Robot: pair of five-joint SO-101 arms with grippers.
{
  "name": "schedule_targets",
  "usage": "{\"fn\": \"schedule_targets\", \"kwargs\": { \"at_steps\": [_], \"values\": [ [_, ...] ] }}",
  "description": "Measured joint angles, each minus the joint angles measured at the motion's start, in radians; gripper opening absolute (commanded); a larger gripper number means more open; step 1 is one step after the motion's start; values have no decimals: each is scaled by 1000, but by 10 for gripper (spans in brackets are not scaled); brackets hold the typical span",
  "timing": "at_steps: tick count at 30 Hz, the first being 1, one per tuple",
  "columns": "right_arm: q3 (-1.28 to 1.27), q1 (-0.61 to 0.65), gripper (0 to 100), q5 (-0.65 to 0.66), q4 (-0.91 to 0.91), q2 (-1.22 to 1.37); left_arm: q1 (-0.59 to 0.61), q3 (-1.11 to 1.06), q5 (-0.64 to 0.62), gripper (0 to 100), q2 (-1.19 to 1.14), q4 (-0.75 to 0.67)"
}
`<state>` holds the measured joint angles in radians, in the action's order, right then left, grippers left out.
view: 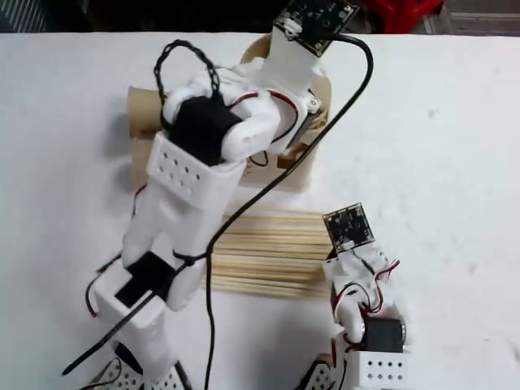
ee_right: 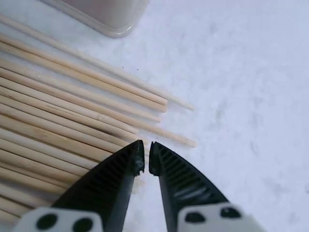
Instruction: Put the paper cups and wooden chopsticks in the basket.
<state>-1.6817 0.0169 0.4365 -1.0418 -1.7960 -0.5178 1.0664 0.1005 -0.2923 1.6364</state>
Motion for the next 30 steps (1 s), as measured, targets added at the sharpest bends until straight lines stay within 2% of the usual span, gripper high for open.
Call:
{"fn": "schedule_targets", "kwargs": {
  "at_steps": [2, 30],
  "values": [
    [0, 0, 38, 0, 0, 0, 0, -2, 0, 148, -17, 0],
    [0, 0, 39, 0, 0, 0, 48, -2, 38, 150, -238, -5]
  ]
}}
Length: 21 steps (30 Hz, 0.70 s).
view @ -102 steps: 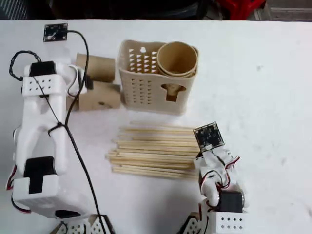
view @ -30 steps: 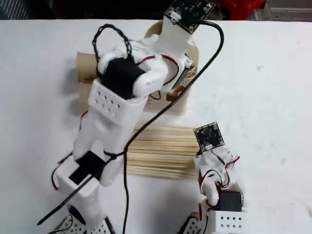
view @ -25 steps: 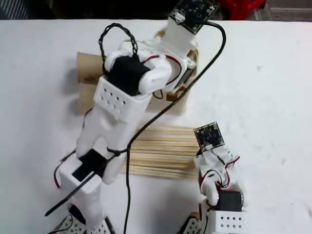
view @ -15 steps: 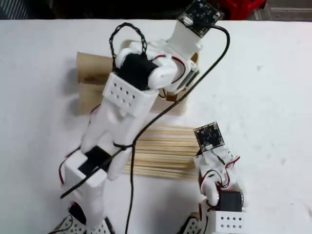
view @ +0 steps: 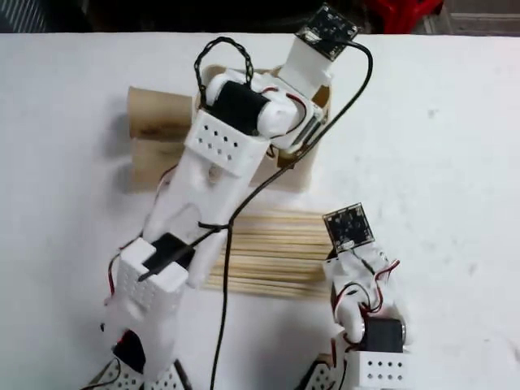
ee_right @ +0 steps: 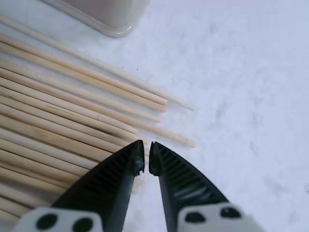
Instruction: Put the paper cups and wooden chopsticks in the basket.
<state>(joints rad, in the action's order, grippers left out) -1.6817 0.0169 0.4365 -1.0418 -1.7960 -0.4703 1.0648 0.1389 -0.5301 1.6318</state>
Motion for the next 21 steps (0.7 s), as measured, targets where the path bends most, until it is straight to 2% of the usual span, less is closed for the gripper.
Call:
{"fn": "schedule_targets", "kwargs": {
  "at_steps": [6, 15, 18, 21],
  "values": [
    [0, 0, 39, 0, 0, 0, 0, 31, 0, 150, -3, 2],
    [0, 0, 39, 0, 0, 0, 17, 301, 0, 155, 132, 146],
    [0, 0, 39, 0, 0, 0, 106, 321, 0, 155, 180, 147],
    [0, 0, 39, 0, 0, 0, 265, 298, -18, 177, 193, 147]
  ]
}}
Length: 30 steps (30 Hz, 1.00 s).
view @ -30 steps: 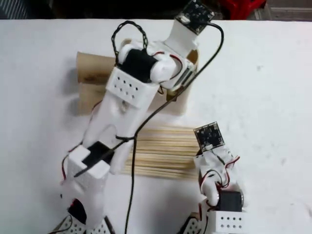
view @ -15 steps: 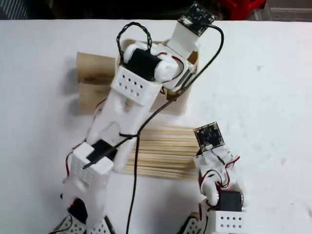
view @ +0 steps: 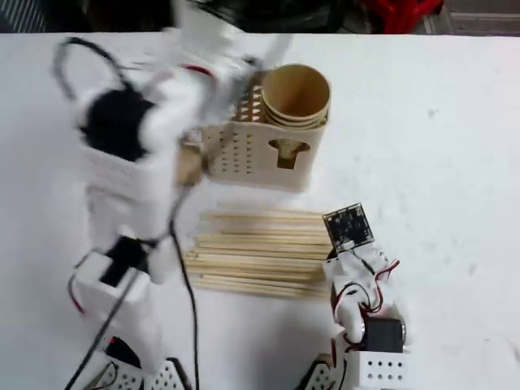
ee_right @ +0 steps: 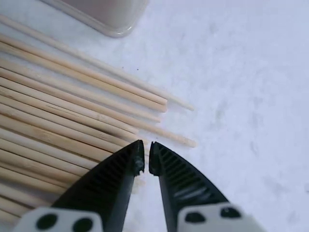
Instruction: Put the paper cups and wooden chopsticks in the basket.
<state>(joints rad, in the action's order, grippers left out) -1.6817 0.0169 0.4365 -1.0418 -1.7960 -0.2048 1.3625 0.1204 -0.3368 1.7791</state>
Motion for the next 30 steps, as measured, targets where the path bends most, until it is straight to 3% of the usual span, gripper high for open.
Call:
{"fn": "schedule_targets", "kwargs": {
  "at_steps": [5, 9, 20, 30],
  "values": [
    [0, 0, 39, 0, 0, 0, 287, -230, -44, 272, 3, -28],
    [0, 0, 39, 0, 0, 0, 390, -477, -48, 273, 3, -164],
    [0, 0, 39, 0, 0, 0, 450, -901, -242, 274, 2, -555],
    [0, 0, 39, 0, 0, 0, 453, -1117, -494, 272, 2, -789]
  ]
}}
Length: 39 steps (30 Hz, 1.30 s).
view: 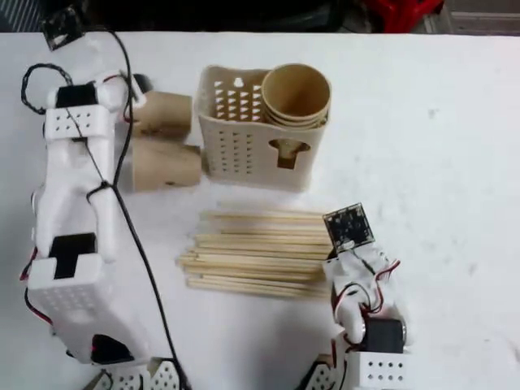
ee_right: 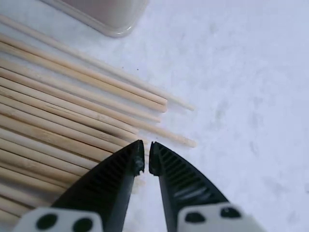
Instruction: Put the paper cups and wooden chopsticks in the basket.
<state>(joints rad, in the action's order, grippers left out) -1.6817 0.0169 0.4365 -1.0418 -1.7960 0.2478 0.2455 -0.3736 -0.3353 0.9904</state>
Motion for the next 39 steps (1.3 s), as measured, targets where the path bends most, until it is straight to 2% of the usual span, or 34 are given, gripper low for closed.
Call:
{"fn": "schedule_targets", "kwargs": {
  "at_steps": [7, 12, 18, 29, 33, 39],
  "values": [
    [0, 0, 39, 0, 0, 0, 0, -8, -21, 272, -91, -48],
    [0, 0, 39, 0, 0, 0, 0, 150, -26, 271, -269, -32],
    [0, 0, 39, 0, 0, 0, 0, 454, -28, 265, -451, 109],
    [0, 0, 39, 0, 0, 0, -2, 959, -28, 85, -667, 448],
    [0, 0, 39, 0, 0, 0, -2, 1083, -28, 20, -727, 512],
    [0, 0, 39, 0, 0, 0, -2, 1214, -26, 21, -779, 585]
  ]
}}
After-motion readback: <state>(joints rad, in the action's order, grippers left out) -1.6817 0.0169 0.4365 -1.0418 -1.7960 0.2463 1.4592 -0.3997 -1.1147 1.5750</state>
